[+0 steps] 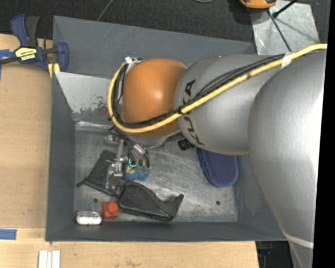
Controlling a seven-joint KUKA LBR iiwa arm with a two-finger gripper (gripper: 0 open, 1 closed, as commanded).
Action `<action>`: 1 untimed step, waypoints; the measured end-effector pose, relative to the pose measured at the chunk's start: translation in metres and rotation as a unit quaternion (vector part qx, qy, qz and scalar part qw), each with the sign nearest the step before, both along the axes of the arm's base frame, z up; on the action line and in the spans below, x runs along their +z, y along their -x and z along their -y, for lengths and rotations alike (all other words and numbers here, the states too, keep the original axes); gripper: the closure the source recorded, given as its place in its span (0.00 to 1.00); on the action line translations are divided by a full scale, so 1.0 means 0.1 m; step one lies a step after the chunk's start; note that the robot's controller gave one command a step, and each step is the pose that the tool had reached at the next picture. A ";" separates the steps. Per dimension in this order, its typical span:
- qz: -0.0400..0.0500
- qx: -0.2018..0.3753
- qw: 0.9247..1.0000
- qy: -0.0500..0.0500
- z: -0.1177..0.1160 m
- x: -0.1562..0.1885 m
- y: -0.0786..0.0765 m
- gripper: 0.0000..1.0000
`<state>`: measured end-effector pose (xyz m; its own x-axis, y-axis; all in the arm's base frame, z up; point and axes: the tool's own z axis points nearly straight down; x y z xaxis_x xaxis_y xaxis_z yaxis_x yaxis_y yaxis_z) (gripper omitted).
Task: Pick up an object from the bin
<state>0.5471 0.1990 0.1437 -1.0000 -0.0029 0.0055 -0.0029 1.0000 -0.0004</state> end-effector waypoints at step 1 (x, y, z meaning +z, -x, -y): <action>0.005 0.238 0.971 -0.002 0.07 -0.71 -0.34 0.00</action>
Offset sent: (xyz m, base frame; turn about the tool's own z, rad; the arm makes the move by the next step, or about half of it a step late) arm 0.0326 -0.0075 -0.0737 -0.4819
